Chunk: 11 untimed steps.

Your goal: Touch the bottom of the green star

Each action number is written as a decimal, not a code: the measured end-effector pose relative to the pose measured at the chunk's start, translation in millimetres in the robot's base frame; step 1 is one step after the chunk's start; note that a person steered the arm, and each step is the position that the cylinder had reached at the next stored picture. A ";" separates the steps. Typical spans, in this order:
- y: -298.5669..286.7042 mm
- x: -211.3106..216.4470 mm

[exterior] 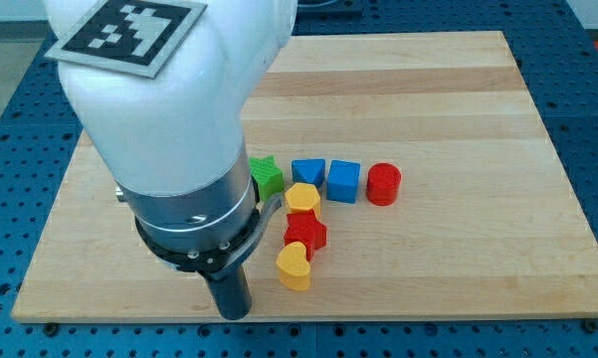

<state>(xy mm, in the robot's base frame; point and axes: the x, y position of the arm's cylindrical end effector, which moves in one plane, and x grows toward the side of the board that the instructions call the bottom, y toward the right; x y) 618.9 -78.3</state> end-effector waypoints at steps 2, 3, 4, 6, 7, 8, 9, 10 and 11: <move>-5.3 -19.8; -5.3 -21.5; -5.3 -30.9; -8.4 -62.9; -8.4 -87.1; -8.4 -87.1; 2.7 -90.5; 22.5 -100.3; 23.5 -131.6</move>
